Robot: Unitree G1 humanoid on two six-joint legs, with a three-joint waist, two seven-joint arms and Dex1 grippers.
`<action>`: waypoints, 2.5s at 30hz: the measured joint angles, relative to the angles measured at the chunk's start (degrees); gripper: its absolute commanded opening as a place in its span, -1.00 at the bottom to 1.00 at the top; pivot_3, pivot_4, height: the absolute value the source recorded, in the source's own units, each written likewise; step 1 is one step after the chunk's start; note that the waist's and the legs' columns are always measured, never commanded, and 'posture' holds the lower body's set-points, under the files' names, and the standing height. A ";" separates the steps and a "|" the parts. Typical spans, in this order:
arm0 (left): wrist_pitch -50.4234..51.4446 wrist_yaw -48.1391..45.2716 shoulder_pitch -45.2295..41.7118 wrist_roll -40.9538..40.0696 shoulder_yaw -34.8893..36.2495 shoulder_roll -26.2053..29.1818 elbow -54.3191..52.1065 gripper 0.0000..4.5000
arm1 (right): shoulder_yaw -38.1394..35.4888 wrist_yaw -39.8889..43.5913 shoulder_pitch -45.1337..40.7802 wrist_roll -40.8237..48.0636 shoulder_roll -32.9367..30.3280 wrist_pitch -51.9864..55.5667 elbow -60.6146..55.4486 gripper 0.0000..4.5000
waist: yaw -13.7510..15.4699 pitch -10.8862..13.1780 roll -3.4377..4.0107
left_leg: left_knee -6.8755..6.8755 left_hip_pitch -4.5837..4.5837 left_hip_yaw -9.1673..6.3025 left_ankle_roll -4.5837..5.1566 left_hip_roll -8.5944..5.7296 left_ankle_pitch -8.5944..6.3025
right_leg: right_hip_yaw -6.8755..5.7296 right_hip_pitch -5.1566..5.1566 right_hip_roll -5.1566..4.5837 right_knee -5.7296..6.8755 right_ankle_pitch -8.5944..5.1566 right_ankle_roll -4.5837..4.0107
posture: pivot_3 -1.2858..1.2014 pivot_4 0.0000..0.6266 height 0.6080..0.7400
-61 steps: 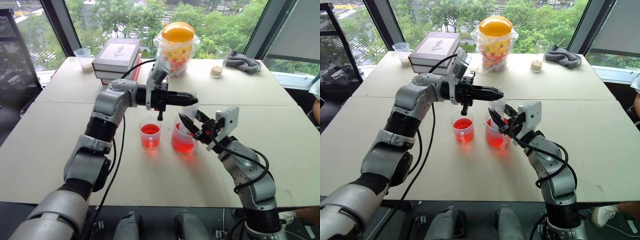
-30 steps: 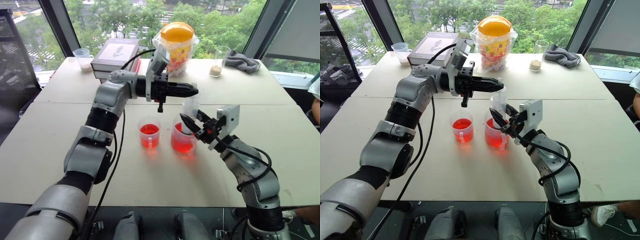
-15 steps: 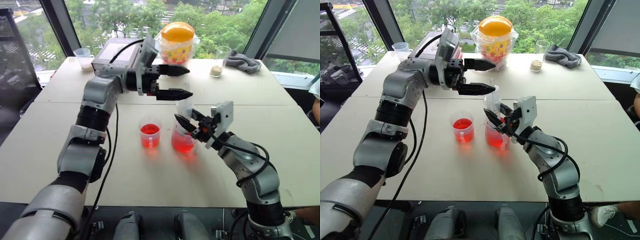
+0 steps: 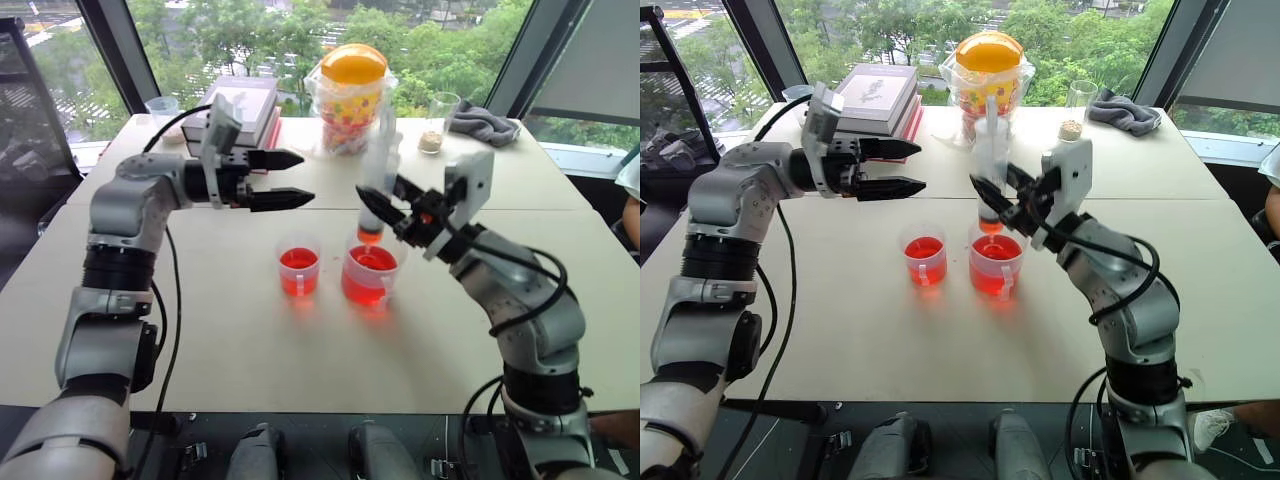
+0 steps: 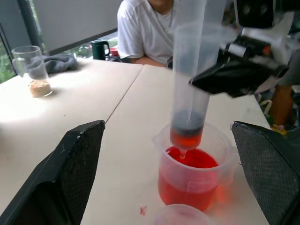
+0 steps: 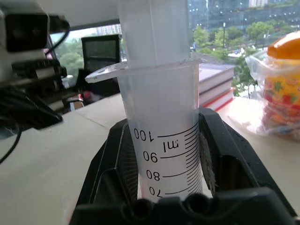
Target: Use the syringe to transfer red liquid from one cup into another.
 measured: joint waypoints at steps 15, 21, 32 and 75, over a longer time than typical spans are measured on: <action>-0.79 3.75 -0.24 0.34 2.78 4.38 1.33 0.97 | 10.07 6.30 -5.22 -0.38 9.94 -7.06 15.93 -0.39 | 0.15 -0.01 0.00 | 0.01 -0.10 0.06 0.02 -0.02 -0.01 | -0.04 -0.02 -0.06 -0.03 0.01 0.02 | 0.03 -0.52 1.00; 0.15 3.64 -4.09 -1.22 2.92 3.28 1.26 0.97 | 12.29 8.19 -1.97 -3.55 9.94 -10.53 17.97 -0.39 | 0.06 0.00 -0.01 | 0.01 -0.10 0.06 0.01 -0.02 -0.01 | -0.04 -0.02 -0.06 -0.02 0.01 0.02 | 0.03 -0.52 1.00; -1.18 1.56 -7.53 -1.23 2.03 -0.60 5.50 0.97 | 12.77 8.89 -1.67 -6.47 9.98 -12.05 18.24 -0.39 | -0.06 0.00 -0.01 | 0.01 -0.09 0.06 0.00 0.00 0.00 | -0.04 -0.05 -0.02 0.01 0.01 0.02 | 0.03 -0.52 1.00; -2.12 0.43 -1.72 -0.41 1.06 -0.59 -3.69 -0.99 | 12.34 7.68 -7.11 -3.32 9.70 -3.50 17.95 -0.39 | -0.06 0.00 0.00 | 0.00 -0.09 0.06 0.00 0.00 0.00 | -0.03 -0.06 -0.03 0.02 0.01 0.02 | 0.03 -0.52 1.00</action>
